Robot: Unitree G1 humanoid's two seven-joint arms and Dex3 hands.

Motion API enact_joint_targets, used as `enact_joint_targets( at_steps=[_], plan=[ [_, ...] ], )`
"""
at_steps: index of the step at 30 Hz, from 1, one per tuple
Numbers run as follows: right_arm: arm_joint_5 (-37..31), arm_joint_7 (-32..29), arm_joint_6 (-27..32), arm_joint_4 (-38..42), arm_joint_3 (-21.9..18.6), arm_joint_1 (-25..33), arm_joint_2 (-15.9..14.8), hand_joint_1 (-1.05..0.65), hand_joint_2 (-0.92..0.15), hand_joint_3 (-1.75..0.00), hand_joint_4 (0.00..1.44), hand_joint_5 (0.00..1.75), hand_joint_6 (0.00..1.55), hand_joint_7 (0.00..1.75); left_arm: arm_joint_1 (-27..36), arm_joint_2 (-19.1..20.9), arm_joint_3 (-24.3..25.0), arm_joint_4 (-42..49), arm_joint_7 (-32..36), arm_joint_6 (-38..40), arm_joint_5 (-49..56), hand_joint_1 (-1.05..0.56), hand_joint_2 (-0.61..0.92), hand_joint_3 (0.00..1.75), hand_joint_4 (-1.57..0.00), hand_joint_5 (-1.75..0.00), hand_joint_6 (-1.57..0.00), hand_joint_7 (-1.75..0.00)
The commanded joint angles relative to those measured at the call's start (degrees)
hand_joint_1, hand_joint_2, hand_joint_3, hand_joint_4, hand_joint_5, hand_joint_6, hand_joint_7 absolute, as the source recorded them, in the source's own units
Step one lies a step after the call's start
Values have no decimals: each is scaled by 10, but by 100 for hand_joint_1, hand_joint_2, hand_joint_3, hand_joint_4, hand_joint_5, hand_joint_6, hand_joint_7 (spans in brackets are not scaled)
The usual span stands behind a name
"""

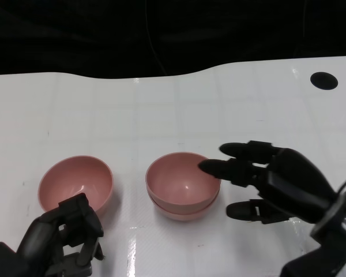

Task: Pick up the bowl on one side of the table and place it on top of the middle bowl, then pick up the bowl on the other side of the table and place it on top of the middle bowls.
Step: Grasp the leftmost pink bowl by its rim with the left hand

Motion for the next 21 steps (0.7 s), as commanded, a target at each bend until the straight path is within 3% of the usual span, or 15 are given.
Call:
enact_joint_targets(
  at_steps=[1, 13, 14, 15, 16, 21],
  plan=[
    [17, -3, 3, -27, -31, 32, -24, -75, -92, -43, 52, 4, 52, 2, -1, 8, 5, 2, 0, 0, -7, -4, 63, 112, -74, -175, -65, -168],
    [72, 4, -17, -36, -88, 98, -26, -68, -92, -33, 56, 4, 58, 2, -2, 12, 6, 5, -5, 1, -12, -3, 63, 112, -73, -175, -66, -165],
    [116, 3, -39, -12, -93, 109, -4, -68, -92, -33, 56, 4, 58, 2, -3, 15, 8, 7, -9, 1, -18, -3, 63, 112, -73, -175, -66, -165],
    [149, 4, -56, 6, -97, 118, 12, -47, -89, -25, 73, 9, 67, 3, -4, 17, 10, 8, -12, 1, -22, -1, 63, 113, -73, -175, -66, -165],
    [173, 6, -69, 20, -101, 123, 24, -40, -89, -19, 80, 9, 71, 3, -4, 18, 12, 9, -15, 1, -25, -1, 63, 113, -73, -175, -66, -165],
    [235, 6, -125, 85, -116, 124, 78, -21, -90, -17, 106, 25, 94, 8, -4, 25, 19, 14, -14, -11, -21, -1, 62, 113, -73, -175, -67, -164]
  ],
)
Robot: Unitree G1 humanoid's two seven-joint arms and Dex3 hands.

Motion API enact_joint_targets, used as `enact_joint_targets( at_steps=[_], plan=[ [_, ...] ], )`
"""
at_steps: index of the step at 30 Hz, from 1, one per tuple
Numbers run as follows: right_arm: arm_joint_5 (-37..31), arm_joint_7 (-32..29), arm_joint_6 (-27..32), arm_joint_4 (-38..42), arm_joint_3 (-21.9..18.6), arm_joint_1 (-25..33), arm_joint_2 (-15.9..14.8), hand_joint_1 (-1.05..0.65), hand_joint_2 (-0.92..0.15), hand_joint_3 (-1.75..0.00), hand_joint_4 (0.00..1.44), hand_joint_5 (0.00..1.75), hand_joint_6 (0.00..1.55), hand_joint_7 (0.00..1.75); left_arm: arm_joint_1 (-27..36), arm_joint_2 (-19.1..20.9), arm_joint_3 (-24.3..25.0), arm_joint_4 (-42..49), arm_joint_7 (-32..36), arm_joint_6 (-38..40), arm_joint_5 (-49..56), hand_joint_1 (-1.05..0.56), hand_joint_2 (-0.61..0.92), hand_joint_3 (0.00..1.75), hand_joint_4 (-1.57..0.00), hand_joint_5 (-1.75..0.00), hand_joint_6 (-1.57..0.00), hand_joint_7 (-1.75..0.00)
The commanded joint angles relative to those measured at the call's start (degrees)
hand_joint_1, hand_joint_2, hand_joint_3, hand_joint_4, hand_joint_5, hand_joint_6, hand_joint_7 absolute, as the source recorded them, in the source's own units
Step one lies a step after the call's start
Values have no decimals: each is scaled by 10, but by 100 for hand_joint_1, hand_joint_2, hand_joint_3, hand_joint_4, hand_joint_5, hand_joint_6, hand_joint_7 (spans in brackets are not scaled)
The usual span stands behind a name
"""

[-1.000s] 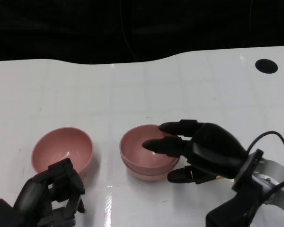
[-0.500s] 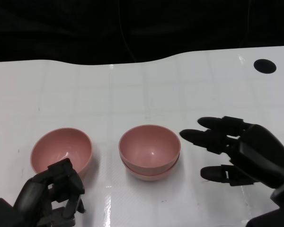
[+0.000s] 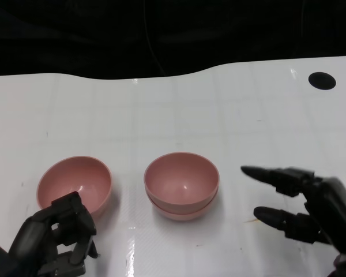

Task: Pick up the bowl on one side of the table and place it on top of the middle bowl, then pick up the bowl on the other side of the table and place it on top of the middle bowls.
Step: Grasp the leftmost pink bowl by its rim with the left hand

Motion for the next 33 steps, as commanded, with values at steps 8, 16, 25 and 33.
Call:
enact_joint_targets(
  at_steps=[8, 16, 25, 33],
  plan=[
    [103, 60, -86, 135, -43, -17, 43, -10, -81, -50, 93, 140, 125, 33, 5, 12, 15, -1, 7, -10, 3, 1, 61, 116, -75, -175, -68, -165],
    [176, 160, -117, 222, -67, -30, 58, -19, -61, -101, 86, 170, 86, 127, 16, 2, 23, -14, 27, -16, 6, 3, 59, 122, -75, -175, -66, -168],
    [305, 341, -80, 201, -93, -18, 77, -23, -67, -98, 82, 175, 70, 160, 40, 14, 29, -61, 47, -7, 26, 0, 60, 118, -70, -175, -65, -159],
    [433, 475, 87, 82, -127, 20, 93, -21, -69, -96, 84, 175, 66, 170, 52, 12, 41, -90, 71, -23, 38, -4, 62, 107, -65, -172, -67, -153]
  ],
)
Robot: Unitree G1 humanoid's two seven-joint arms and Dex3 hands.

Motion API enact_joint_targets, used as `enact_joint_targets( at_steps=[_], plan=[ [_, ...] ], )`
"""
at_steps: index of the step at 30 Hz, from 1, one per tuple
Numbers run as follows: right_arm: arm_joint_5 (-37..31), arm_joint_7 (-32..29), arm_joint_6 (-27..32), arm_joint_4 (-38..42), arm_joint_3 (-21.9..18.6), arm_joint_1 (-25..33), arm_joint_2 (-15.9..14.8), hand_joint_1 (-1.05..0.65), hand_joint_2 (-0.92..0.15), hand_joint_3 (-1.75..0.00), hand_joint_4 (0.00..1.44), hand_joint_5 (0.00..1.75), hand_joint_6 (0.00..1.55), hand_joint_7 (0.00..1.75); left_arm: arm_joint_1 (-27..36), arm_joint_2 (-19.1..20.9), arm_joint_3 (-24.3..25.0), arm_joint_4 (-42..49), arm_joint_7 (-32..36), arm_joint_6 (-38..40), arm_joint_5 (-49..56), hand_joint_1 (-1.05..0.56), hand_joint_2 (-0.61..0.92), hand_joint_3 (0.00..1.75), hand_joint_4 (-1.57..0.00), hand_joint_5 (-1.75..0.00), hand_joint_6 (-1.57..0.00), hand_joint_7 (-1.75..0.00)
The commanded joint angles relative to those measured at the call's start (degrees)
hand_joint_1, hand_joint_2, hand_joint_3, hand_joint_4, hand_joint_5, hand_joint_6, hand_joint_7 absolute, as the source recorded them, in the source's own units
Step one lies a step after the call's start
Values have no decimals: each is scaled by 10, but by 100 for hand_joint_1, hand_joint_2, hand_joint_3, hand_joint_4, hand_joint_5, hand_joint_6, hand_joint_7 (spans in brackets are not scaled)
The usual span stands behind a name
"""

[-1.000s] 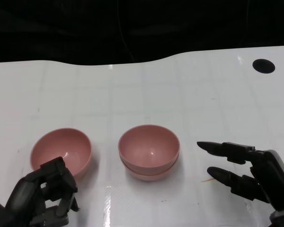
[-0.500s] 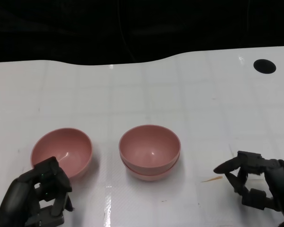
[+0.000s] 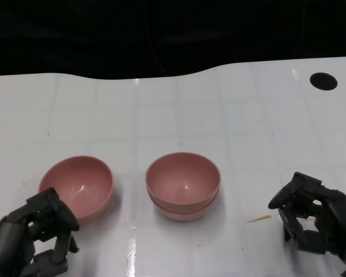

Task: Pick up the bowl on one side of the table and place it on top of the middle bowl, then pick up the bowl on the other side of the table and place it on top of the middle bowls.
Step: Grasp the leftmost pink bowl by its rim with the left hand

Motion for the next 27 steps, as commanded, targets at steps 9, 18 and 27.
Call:
enact_joint_targets(
  at_steps=[9, 18, 27],
  plan=[
    [156, 110, 310, -161, -65, 38, 1, -19, -63, -95, 90, 175, 69, 171, 22, 9, 8, -51, 49, -15, 50, -4, 65, 100, -61, -158, -68, -139],
    [182, 118, 458, -226, -106, 47, 7, -16, -53, -116, 90, 175, 71, 165, 35, 10, 15, -104, 122, -41, 144, -8, 66, 79, -68, -122, -76, -102],
    [186, 132, 510, -232, -125, 43, 11, -17, -54, -115, 89, 175, 71, 163, 44, 44, 28, -162, 187, -69, 303, -22, 84, 18, -79, -68, -92, -31]
  ],
)
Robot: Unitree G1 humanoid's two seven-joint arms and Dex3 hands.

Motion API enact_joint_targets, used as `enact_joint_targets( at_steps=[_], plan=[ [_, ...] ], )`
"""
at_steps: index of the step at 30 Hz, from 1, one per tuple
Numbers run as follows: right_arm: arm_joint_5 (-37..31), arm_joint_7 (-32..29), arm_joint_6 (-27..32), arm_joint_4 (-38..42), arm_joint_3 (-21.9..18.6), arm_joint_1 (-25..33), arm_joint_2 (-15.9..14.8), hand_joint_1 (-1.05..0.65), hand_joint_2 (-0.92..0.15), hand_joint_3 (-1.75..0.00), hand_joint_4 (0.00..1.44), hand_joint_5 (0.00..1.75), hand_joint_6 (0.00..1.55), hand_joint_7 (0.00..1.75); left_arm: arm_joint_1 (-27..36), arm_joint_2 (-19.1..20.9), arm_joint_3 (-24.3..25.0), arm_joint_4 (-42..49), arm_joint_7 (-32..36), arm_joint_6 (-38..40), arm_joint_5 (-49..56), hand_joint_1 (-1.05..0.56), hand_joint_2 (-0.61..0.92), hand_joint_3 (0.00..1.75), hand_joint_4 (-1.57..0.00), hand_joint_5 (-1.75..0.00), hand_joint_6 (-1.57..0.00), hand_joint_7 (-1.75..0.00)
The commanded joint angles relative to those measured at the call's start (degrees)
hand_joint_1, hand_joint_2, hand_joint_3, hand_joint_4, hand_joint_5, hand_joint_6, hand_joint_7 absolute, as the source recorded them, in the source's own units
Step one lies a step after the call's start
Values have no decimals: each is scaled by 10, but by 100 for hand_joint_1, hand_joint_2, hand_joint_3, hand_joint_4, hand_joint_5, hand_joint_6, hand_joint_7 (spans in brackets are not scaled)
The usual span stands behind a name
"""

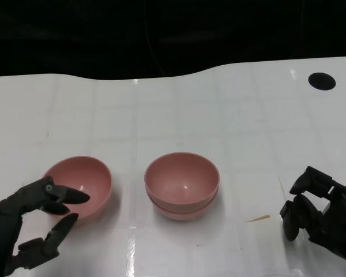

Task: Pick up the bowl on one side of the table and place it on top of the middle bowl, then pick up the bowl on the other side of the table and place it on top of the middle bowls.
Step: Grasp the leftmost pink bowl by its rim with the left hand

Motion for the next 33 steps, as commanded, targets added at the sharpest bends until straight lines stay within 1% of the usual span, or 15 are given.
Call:
enact_joint_targets(
  at_steps=[1, 2, 3, 4, 6, 9, 10, 12, 14, 17, 21, 27, 30, 33],
  plan=[
    [5, 2, 17, -9, -15, 1, 0, -17, -54, -115, 89, 175, 71, 163, 17, 27, 12, -65, 29, 28, 111, -31, 88, 11, -79, -59, -92, -22],
    [5, 2, 19, -10, -16, 1, 1, -17, -55, -115, 89, 175, 72, 163, 22, 33, 13, -84, 32, 44, 148, -46, 90, 8, -79, -47, -91, -13],
    [5, 2, 22, -11, -17, 0, 1, -17, -55, -115, 88, 175, 71, 164, 25, 36, 13, -98, 36, 56, 173, -51, 91, 7, -79, -39, -91, -9],
    [4, 1, 25, -13, -18, 0, 2, -17, -55, -115, 88, 175, 71, 164, 30, 41, 12, -118, 31, 75, 206, -54, 92, 7, -80, -35, -91, -7],
    [1, -1, 30, -16, -19, 0, 4, -17, -55, -115, 89, 175, 71, 165, 33, 50, 8, -141, 26, 102, 246, -67, 91, 3, -75, -20, -87, -2],
    [0, 3, 32, -17, -21, 0, 8, -17, -55, -116, 89, 175, 70, 165, 32, 58, -2, -158, 21, 132, 279, -74, 91, 1, -74, -11, -84, 0],
    [-1, 5, 32, -15, -20, 0, 9, -17, -55, -116, 89, 175, 70, 165, 27, 66, -7, -163, 9, 149, 301, -75, 91, 1, -74, -10, -84, 0],
    [-4, 3, 35, -15, -18, -1, 12, -16, -54, -115, 88, 175, 70, 166, 17, 79, -20, -174, -25, 189, 338, -81, 91, 0, -68, -5, -79, 0],
    [-7, 4, 34, -16, -17, -1, 15, -17, -54, -115, 88, 175, 69, 166, 7, 90, -33, -180, -51, 220, 363, -84, 90, 0, -65, -2, -76, 0],
    [-13, -1, 37, -21, -14, 1, 19, -17, -54, -115, 89, 175, 68, 166, -10, 103, -48, -170, -60, 244, 378, -86, 87, 0, -65, -1, -75, 0],
    [-13, 2, 44, -24, -13, 3, 21, -17, -53, -114, 90, 175, 68, 166, -33, 118, -69, -148, -67, 268, 389, -90, 86, 0, -63, 0, -72, 0],
    [-13, 8, 44, -28, -11, 4, 24, -19, -54, -115, 89, 175, 68, 164, -71, 136, -97, -97, -53, 271, 377, -98, 88, 1, -61, 0, -69, 0],
    [-13, 8, 44, -28, -10, 3, 26, -18, -54, -115, 90, 175, 69, 164, -87, 138, -110, -78, -48, 277, 378, -100, 89, 1, -61, 0, -69, 0],
    [-14, 13, 42, -24, -8, 1, 26, -18, -54, -115, 90, 175, 69, 164, -104, 139, -124, -62, -59, 286, 373, -99, 90, 1, -59, 0, -67, 0]
  ],
)
